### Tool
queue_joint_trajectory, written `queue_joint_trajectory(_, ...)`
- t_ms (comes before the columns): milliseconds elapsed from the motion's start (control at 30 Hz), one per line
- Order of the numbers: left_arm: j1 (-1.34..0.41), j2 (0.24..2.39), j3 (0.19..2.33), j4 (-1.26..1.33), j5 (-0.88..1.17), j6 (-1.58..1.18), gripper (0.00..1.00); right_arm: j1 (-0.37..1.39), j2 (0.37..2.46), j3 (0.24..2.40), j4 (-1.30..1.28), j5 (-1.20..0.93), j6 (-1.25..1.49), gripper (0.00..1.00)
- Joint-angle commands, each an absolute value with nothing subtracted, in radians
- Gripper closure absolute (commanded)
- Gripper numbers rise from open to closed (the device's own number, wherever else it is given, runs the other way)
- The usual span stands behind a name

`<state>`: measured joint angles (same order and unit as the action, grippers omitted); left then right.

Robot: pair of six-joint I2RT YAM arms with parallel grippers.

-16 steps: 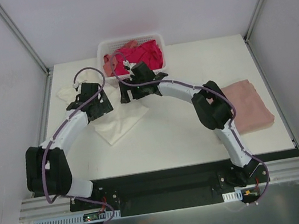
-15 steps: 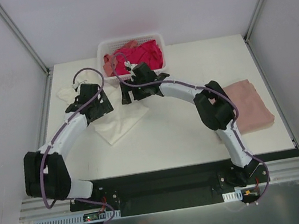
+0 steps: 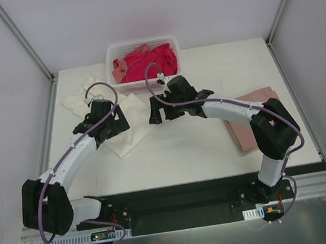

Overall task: Fold and stack the t-shirts
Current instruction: Fold the tshirt

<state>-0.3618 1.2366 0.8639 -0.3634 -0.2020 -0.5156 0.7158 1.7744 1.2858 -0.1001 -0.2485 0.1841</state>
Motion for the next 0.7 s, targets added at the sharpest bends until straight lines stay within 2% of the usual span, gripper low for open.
queue_joint_trajectory(0,-0.259,1.403,0.933,-0.327,-0.232,-0.488,0.01,0.713,1.677,1.21,-0.069,-0.259,0.206,0.03)
queue_joint_trajectory(100,-0.216,1.538,0.991,-0.304,-0.189,-0.459,0.01,0.712,1.643,1.171,-0.071,-0.207,0.192,0.03)
queue_joint_trajectory(200,-0.173,1.652,1.054,-0.282,-0.23,-0.449,0.01,0.7,1.638,1.169,-0.087,-0.195,0.179,0.03)
queue_joint_trajectory(333,-0.132,1.746,1.118,-0.281,-0.206,-0.477,0.01,0.7,1.649,1.166,-0.09,-0.196,0.164,0.03)
queue_joint_trajectory(467,-0.132,1.746,1.098,-0.288,-0.199,-0.499,0.01,0.696,1.678,1.181,-0.107,-0.193,0.153,0.03)
queue_joint_trajectory(667,-0.132,1.634,1.091,-0.388,-0.206,-0.508,0.01,0.698,1.71,1.212,-0.135,-0.184,0.156,0.03)
